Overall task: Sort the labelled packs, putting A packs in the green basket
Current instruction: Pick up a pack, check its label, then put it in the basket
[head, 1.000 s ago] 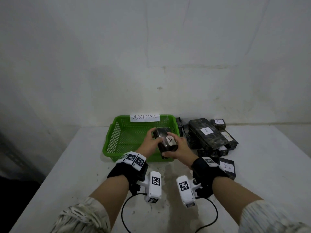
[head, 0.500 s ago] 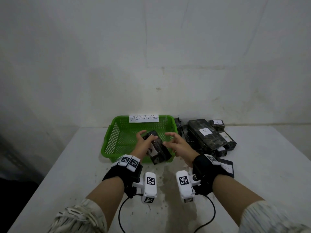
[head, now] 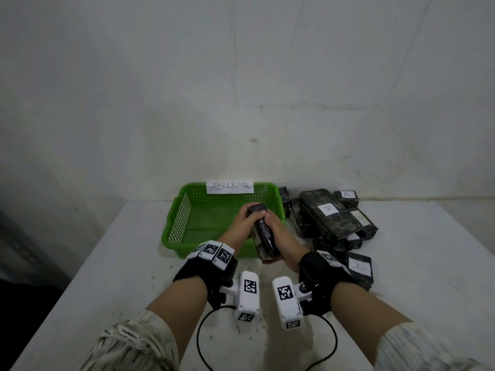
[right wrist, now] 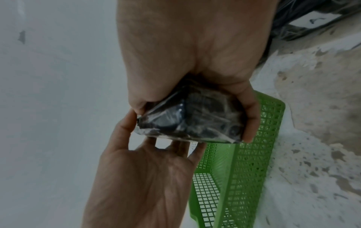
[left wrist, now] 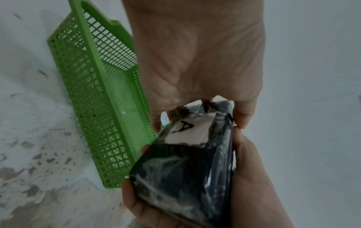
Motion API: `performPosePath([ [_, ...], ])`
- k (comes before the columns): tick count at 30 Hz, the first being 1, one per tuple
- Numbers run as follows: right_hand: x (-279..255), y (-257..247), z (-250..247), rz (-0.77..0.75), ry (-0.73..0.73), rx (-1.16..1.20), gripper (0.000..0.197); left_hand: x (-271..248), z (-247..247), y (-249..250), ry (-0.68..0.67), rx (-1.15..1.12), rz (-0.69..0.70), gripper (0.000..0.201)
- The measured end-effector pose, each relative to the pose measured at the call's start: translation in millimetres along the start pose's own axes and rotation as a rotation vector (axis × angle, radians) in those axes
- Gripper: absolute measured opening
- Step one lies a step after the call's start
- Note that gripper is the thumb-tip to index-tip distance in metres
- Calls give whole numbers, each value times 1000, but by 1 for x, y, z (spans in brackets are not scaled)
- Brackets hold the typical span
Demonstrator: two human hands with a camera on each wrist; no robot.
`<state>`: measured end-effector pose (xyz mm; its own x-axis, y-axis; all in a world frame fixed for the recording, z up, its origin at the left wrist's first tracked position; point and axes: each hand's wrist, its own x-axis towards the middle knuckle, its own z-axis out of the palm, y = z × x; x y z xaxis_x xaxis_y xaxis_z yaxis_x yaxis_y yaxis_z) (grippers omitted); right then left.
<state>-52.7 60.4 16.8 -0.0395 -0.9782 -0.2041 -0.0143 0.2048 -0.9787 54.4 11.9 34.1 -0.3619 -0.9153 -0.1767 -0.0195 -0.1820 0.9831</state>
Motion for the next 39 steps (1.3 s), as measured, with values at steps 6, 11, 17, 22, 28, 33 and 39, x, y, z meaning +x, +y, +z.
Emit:
performPosePath([
  [6,1,1,-2,101,-67,116,38,0,-4,3,44,-18,17,34],
  [11,3,5,0,98,-15,191,40,-4,-7,2,39,-99,-17,46],
  [17,5,9,-1,127,-37,271,43,-10,-5,-2,18,-61,-34,61],
  [22,4,9,-4,123,-74,297,48,-6,-9,-2,18,-27,-35,61],
  [28,0,5,-9,113,-65,274,43,-6,-9,-8,-24,-37,-121,76],
  [33,-2,10,-5,88,-134,312,40,-6,-13,-3,14,-44,-114,68],
  [39,2,1,-13,34,-26,219,50,-13,-20,-7,-108,14,-111,62],
])
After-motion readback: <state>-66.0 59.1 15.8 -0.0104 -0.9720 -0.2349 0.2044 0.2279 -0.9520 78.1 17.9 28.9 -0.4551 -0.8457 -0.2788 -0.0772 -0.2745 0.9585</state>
